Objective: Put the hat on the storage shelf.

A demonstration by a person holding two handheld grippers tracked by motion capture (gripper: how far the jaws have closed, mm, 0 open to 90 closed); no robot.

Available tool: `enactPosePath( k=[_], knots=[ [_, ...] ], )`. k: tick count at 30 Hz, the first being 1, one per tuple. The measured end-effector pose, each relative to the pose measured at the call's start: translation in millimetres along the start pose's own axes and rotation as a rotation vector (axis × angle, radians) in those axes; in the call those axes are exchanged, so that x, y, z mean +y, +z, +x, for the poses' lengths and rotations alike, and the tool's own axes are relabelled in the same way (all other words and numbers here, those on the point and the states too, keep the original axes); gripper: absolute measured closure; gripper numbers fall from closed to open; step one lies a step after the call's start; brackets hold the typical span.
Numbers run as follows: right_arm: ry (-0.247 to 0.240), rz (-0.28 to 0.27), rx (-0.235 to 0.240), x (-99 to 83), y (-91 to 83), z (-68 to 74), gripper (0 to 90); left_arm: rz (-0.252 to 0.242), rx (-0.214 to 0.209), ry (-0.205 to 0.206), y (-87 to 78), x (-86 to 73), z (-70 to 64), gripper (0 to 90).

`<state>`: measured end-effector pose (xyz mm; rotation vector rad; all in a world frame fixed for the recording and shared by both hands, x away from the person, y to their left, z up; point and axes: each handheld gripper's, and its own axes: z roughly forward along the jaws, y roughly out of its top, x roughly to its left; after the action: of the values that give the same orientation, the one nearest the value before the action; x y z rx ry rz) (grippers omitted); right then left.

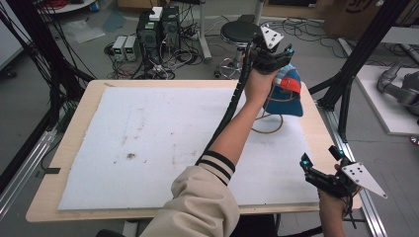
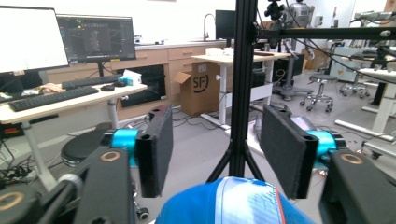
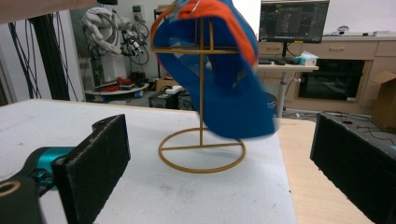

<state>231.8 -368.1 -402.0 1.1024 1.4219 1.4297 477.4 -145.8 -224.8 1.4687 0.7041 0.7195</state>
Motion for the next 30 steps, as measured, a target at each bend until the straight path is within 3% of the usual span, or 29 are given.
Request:
enactPosePath(
  k=[15,22,30],
  knots=[
    [-0.013,0.003,0.018,-1.3,3.9,3.8,4.4,-0.015,-0.007,-0.016,-16.9,0.1,16.6,26.5],
    [-0.017,0.013,0.025,-2.0,6.8,7.6,4.4,0.003,-0.001,-0.019,-28.5,1.1,26.6,17.8],
    [-0.023,0.018,0.04,-2.7,11.1,10.8,4.5,0.014,0.006,-0.007,-46.7,1.7,36.4,16.3]
  ],
)
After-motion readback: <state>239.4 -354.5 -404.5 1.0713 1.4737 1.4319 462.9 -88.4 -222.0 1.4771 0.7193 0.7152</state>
